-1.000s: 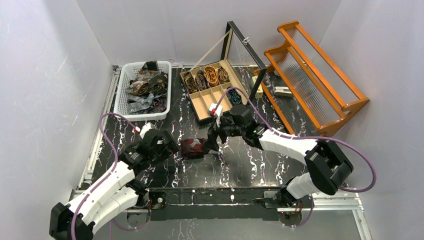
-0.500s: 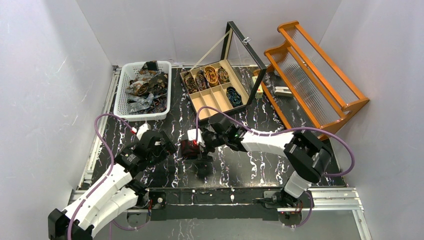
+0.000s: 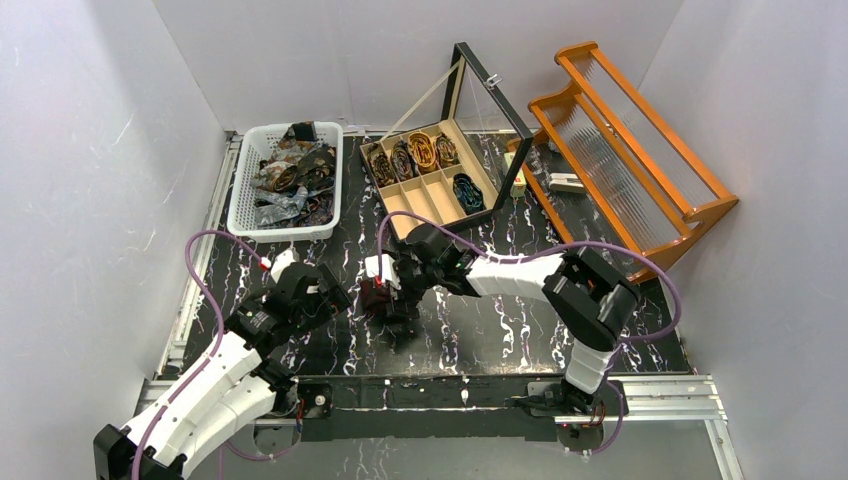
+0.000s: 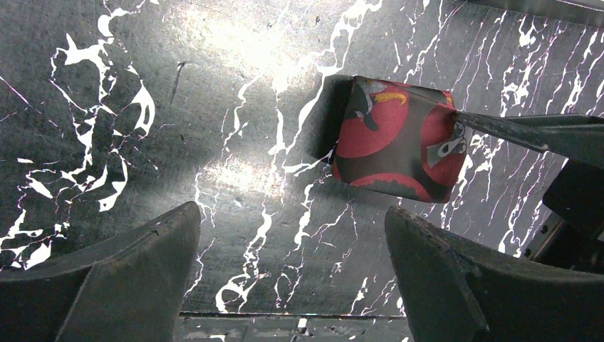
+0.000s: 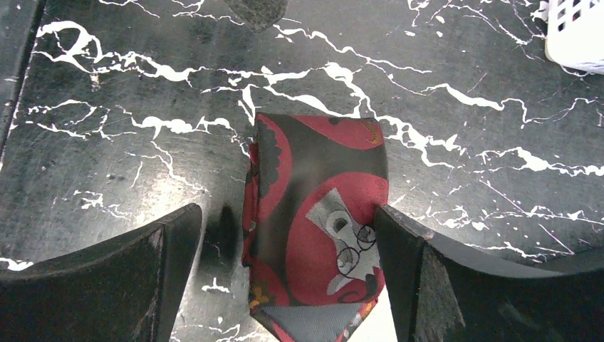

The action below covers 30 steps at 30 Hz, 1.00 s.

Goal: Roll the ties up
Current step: Roll the tie at the center of the board.

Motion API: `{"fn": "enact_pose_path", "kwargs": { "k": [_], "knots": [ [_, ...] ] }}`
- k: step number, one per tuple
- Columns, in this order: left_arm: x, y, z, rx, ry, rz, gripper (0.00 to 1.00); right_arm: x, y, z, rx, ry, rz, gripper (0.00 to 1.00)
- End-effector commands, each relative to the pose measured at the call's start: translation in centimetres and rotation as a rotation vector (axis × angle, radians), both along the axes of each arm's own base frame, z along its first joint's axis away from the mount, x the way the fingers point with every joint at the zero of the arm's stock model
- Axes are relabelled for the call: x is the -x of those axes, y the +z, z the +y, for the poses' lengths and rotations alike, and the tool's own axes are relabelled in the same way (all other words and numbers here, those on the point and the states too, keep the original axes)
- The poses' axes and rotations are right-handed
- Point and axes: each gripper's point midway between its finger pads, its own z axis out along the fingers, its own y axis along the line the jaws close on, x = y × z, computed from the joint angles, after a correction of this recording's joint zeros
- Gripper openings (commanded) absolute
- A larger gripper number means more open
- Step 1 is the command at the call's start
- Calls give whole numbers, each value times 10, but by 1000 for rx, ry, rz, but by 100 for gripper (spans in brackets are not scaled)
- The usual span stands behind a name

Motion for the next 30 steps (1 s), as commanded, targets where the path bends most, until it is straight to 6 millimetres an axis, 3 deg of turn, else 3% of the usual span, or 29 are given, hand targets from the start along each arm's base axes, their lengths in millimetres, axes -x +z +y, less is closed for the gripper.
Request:
{"fn": "enact_pose_path", "kwargs": {
  "k": [1,7,12,15,25,30],
  "knots": [
    [1,2,6,-17,25,2,98,-13,8,16,-27,2,-34,99],
    [0,3,6,-18,23,2,98,-16,7,21,-28,-5,-30,99],
    [1,1,6,-18,25,5,98,-13,38,22,-99,2,-70,99],
    [0,-1,4,-7,23,7,98,-14,45,21,-114,13,-100,99],
    [1,0,-1,9,0,15,98,-10,13,17,9,121,-89,99],
    [1,7,-1,1,-9,10,98,-20,0,19,67,142,-68,99]
  ]
}}
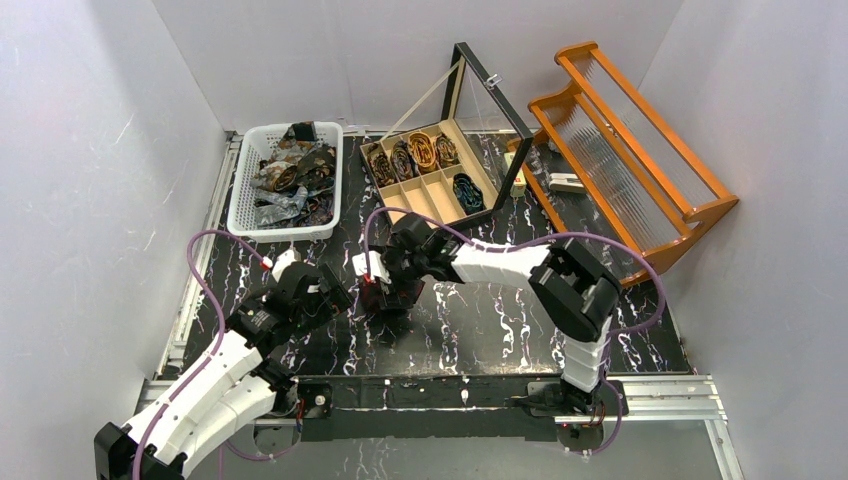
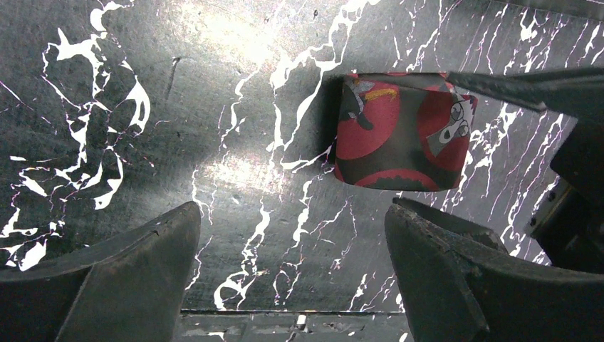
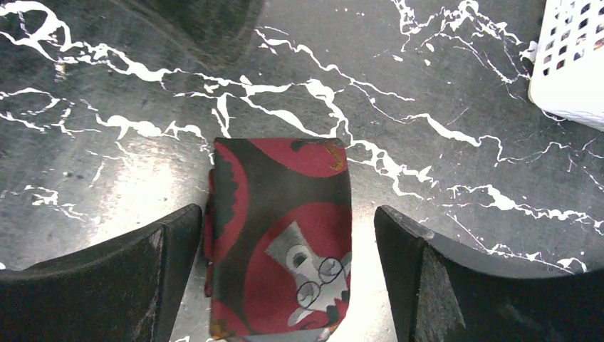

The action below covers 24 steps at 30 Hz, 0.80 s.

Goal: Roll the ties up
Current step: Roll the tie at the center of the board.

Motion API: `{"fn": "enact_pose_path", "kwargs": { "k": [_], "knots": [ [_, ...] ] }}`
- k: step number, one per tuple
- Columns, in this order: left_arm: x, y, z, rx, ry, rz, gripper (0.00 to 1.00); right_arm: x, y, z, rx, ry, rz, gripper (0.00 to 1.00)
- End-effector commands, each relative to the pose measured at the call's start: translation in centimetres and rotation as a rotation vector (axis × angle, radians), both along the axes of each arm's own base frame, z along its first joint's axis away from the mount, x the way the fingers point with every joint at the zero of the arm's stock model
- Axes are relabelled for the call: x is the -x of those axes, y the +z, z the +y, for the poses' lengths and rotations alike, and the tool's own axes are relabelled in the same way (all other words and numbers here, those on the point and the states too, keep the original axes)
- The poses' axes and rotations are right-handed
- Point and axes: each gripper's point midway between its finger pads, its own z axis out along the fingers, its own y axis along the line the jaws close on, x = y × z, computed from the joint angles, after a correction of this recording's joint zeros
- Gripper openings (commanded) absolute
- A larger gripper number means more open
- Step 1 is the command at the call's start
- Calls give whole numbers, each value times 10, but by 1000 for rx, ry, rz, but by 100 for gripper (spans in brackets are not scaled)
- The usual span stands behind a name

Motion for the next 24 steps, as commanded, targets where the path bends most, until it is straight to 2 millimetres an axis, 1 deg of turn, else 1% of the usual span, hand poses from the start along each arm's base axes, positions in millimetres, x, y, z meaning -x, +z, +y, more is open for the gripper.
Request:
{"fn": "enact_pose_path", "kwargs": {
  "k": [1,4,10,12,15,18,21,24],
  "knots": [
    [0,8,2,-4,2,-1,98,-7,-3,4,26,56,-10,99],
    [-1,9,1,7,4,-7,98,-8,-6,6,38,78,-2,99],
    [1,9,1,15,9,-12,98,-1,-40,-4,136,83,79,99],
    [1,9,1,18,10,-15,98,-5,-50,-5,139,54,69,99],
    [1,7,1,19,8,-12,98,-8,-56,-7,136,34,71,99],
    [1,6,1,16,7,-8,98,-4,-57,-8,144,27,103,99],
    [2,5,1,15,3,-5,98,3,-58,-15,156,12,139,92],
    [2,3,1,12,5,-6,98,14,-58,-25,164,-20,189,82]
  ]
}}
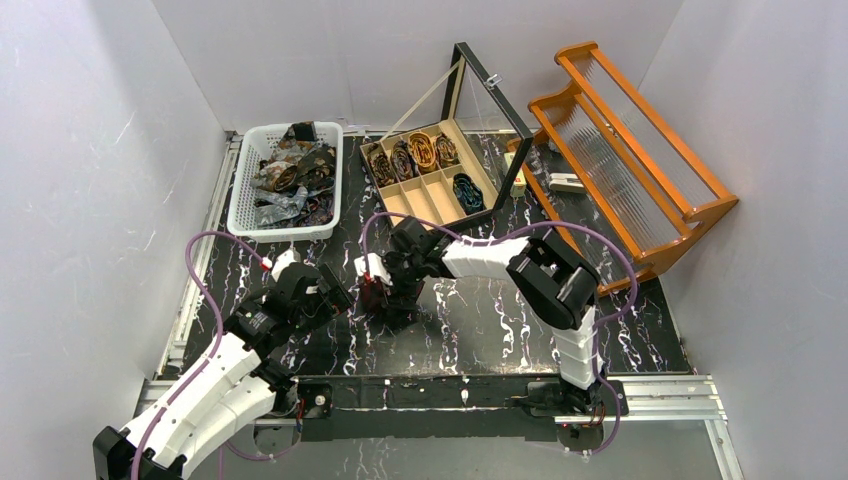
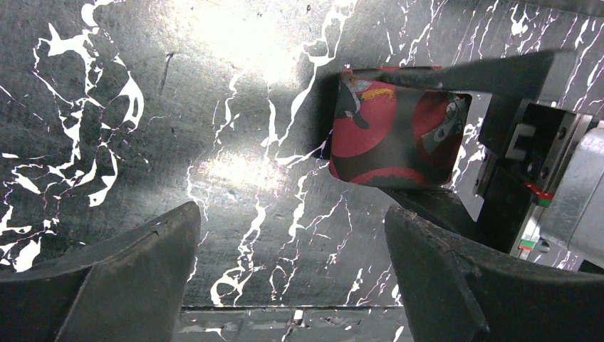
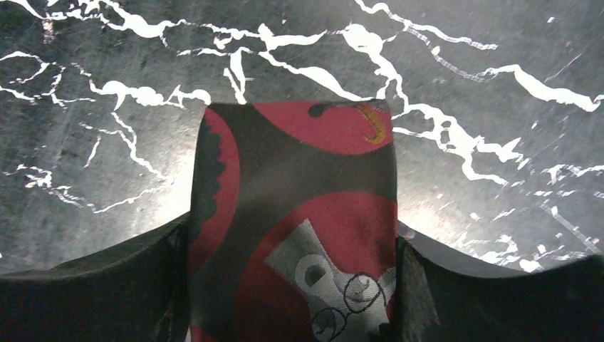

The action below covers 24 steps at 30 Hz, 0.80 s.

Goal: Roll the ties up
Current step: Roll the tie at the center of the board.

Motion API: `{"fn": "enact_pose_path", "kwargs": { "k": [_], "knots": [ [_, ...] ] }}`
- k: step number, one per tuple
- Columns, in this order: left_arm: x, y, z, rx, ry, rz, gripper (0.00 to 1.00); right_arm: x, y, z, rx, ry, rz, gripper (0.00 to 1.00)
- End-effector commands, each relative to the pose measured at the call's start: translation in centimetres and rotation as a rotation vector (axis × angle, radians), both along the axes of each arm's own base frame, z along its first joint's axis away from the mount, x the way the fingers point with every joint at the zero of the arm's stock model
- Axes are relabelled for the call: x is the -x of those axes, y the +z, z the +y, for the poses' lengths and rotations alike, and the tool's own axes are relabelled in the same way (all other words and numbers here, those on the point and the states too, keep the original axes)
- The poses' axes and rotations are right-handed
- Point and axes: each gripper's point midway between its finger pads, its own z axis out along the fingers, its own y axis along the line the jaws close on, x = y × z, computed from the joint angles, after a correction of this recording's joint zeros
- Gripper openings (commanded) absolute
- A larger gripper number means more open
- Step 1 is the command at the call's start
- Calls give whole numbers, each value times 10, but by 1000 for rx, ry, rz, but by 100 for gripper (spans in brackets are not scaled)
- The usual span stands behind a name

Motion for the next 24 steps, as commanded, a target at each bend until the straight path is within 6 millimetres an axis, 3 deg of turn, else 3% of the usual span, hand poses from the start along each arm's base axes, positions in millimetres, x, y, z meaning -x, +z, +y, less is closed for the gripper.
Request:
{"fn": "enact_pose_path", "kwargs": {
  "k": [1,4,8,11,13,15,18,24],
  "knots": [
    [0,0,3,-5,13,0,98,20,-9,-23,51,-51,80,79],
    [0,-2,3,-7,13,5,98,30,-10,-26,32,-137,86,68],
    [-1,-6,-2,5,-1,13,98,48,-12,-34,11,-222,109,65],
    [-1,-9,-5,12,-11,23,98,48,-13,-35,10,-312,117,62],
    [-1,-11,-7,15,-21,32,98,44,-12,-35,14,-362,125,69],
    [-1,-12,-11,25,-36,37,98,46,-7,-35,6,-364,136,83],
    [0,-14,-17,45,-68,41,98,49,11,-32,-31,-345,142,98],
    [-2,-15,-28,76,-120,38,98,47,66,-26,-167,-371,134,99]
  ]
}}
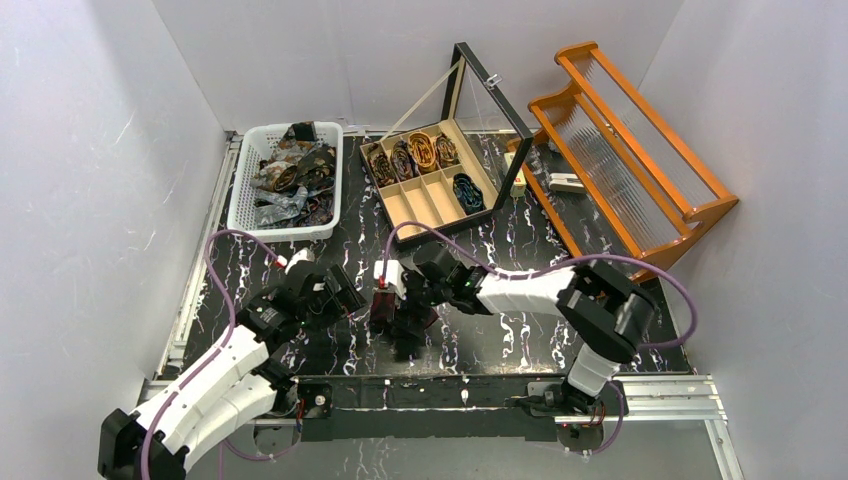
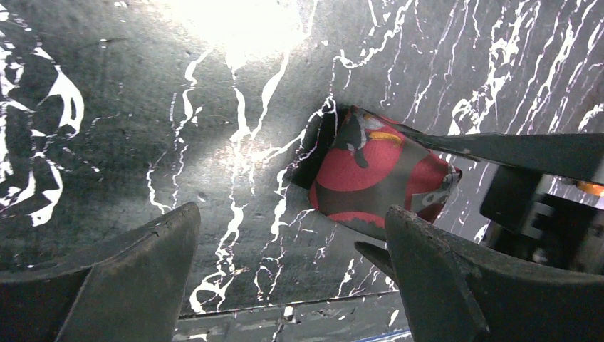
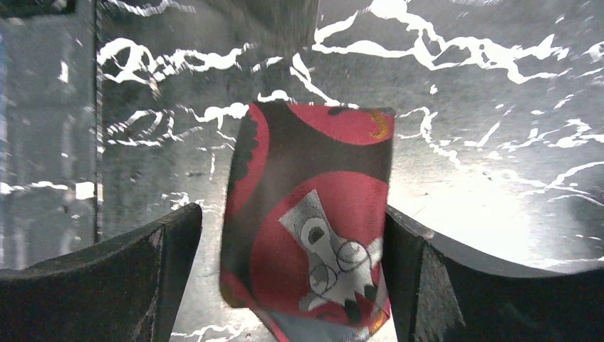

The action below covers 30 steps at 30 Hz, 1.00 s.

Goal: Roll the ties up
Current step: Roll the tie at the center of the board, then pick up the tie at the center of the board.

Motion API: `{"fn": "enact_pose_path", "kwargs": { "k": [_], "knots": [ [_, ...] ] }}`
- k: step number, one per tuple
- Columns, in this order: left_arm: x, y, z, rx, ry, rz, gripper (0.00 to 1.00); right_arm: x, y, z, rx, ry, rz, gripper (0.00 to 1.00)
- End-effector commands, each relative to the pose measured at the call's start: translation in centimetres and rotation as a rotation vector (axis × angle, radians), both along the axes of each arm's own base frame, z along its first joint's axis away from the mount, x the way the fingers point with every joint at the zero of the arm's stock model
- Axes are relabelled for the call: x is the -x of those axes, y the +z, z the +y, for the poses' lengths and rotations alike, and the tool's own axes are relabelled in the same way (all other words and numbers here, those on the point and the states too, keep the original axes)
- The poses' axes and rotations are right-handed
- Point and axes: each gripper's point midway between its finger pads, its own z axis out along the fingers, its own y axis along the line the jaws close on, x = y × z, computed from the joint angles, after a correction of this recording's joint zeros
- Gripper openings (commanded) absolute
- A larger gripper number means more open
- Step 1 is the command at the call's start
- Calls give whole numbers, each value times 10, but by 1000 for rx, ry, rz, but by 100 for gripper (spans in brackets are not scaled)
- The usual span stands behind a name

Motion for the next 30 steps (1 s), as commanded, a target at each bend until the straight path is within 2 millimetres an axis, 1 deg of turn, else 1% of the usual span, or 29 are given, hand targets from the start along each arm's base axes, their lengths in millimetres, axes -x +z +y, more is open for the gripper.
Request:
{"fn": "enact_pose_path", "kwargs": {
  "k": [1,4,6,8,9,11,12,13,15,16,18,19,20,22,30],
  "knots": [
    [0,-3,-8,25,-50,2,98,-6,55,5,-122,-69,-24,99],
    [-1,-6,-11,29,-62,8,98,5,68,-2,-137,-62,8,99],
    [-2,-6,-14,35,-70,5,98,1,77,-10,-165,-155,24,99],
    [-4,-5,-17,47,-82,0,98,-8,86,-22,-209,-310,75,99],
    [-4,-5,-19,52,-88,-3,98,-16,90,-30,-227,-439,146,99],
    [-6,-6,-21,59,-91,-8,98,-38,90,-55,-224,-782,344,99],
    [-6,-6,-23,70,-101,-5,98,-43,89,-64,-217,-861,420,99],
    [-5,-6,-26,83,-112,-5,98,-42,85,-73,-194,-902,489,99],
    [-6,-6,-28,89,-120,-9,99,-35,76,-84,-155,-972,638,99],
    [-7,-5,-29,92,-123,-14,98,-30,71,-87,-139,-1001,710,97],
    [-8,-4,-31,97,-130,-24,98,-17,64,-86,-118,-992,814,94],
    [-9,-4,-31,98,-132,-26,98,-15,67,-80,-144,-960,843,90],
    [-9,-4,-32,100,-137,-25,98,-12,65,-77,-139,-946,873,86],
    [-9,-5,-34,105,-145,-22,98,-8,60,-73,-110,-930,904,82],
    [-10,-9,-39,129,-155,-21,98,-5,63,-50,-112,-815,972,70]
  ]
}}
